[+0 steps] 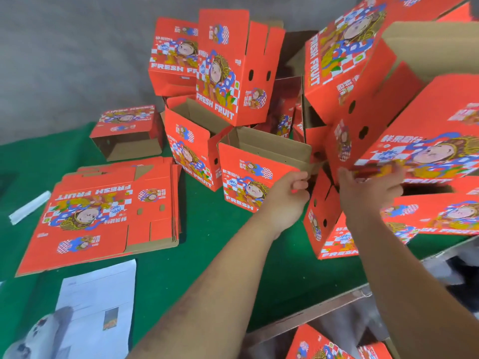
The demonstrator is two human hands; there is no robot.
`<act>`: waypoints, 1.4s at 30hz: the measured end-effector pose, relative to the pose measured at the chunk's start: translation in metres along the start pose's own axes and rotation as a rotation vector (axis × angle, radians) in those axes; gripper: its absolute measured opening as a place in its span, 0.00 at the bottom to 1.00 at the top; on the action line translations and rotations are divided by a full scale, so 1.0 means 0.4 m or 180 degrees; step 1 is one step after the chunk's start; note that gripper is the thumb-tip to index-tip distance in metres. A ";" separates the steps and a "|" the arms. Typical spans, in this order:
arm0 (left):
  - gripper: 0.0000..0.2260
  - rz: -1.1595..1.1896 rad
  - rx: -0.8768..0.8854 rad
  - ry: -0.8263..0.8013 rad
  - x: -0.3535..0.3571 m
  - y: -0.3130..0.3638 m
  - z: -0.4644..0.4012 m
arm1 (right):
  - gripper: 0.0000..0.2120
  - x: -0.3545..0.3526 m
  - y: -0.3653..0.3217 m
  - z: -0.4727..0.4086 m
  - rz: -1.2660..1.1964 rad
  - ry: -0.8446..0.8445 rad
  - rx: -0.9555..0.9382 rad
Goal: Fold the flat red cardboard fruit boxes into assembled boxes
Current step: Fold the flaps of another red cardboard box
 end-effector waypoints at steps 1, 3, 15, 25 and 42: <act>0.20 0.0033 -0.0019 0.0036 -0.011 -0.009 0.004 | 0.43 0.011 -0.013 0.039 0.0013 0.0008 -0.0193; 0.19 0.0165 -0.0103 0.0123 -0.032 -0.035 0.015 | 0.35 0.041 -0.028 0.124 0.0078 -0.0133 -0.0567; 0.10 0.0766 -0.0675 0.0914 -0.245 -0.215 0.075 | 0.23 0.334 0.020 0.401 0.0206 -0.2519 -0.0842; 0.10 0.0833 -0.0789 0.1559 -0.496 -0.306 0.084 | 0.28 0.583 -0.049 0.593 0.0493 -0.3483 -0.0835; 0.07 0.0839 -0.1064 0.2505 -0.818 -0.466 0.090 | 0.29 0.814 -0.011 0.722 0.1231 -0.4111 -0.0530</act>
Point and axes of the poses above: each hand's wrist, its own z-axis away from the middle knuckle, its own x-axis out of the palm, y = z × x, the point moved 8 cm from there along -z, towards the middle knuckle, and after that the axes turned 2 degrees about z, right-handed, at the moved point
